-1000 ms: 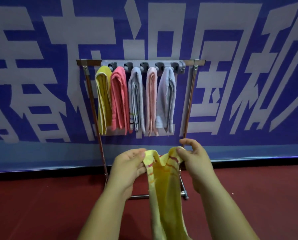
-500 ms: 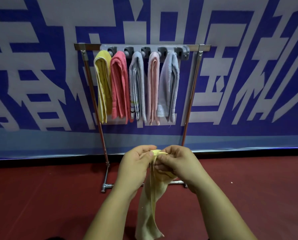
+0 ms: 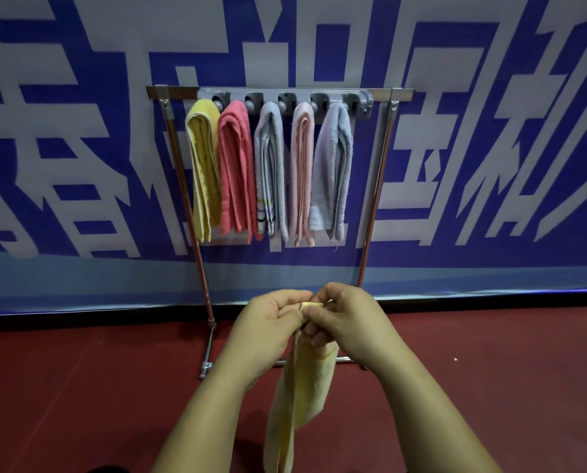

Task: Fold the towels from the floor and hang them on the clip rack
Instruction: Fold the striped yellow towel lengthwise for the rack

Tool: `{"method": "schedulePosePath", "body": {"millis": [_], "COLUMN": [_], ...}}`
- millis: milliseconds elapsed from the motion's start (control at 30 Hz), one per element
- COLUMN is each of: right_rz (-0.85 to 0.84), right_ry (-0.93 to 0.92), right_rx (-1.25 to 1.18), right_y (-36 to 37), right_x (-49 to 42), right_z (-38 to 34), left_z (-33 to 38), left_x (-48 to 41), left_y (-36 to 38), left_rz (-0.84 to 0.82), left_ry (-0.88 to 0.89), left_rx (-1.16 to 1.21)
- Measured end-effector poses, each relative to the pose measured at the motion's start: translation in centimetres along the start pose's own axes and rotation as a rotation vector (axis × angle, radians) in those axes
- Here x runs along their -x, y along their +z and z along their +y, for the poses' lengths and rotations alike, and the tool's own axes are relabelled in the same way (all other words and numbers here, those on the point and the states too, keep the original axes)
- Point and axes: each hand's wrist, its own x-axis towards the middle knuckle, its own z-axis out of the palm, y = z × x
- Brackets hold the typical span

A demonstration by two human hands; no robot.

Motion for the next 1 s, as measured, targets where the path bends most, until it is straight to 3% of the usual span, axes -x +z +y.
{"method": "schedulePosePath", "body": {"millis": [167,367,733,833,1000], "right_rz": [0.022,0.0,-0.293,-0.218,0.082], "right_ry": [-0.015,-0.01,0.141,0.134,-0.013], "right_rx": [0.114,0.103,0.345,0.385,0.551], "right_y": [-0.2,-0.3,-2.3,-2.9,-4.0], "right_x": [0.3,0.3,0.1,-0.2,-0.9], "right_z": [-0.4,-0.2,3.9,4.8,3.5], "left_z": [0.5,0.5,2.2,2.6,3.1], "left_x": [0.2,0.1,-0.1,-0.3,-0.5], "left_y": [0.1,0.0,-1.9,-2.7,-4.0], "left_rz": [-0.047,0.036,0.17,0.163,0.218], "left_ry": [0.016,0.031,0.067,0.064,0.07], "left_rx": [-0.068,-0.115,-0.019,-0.023,-0.055]}}
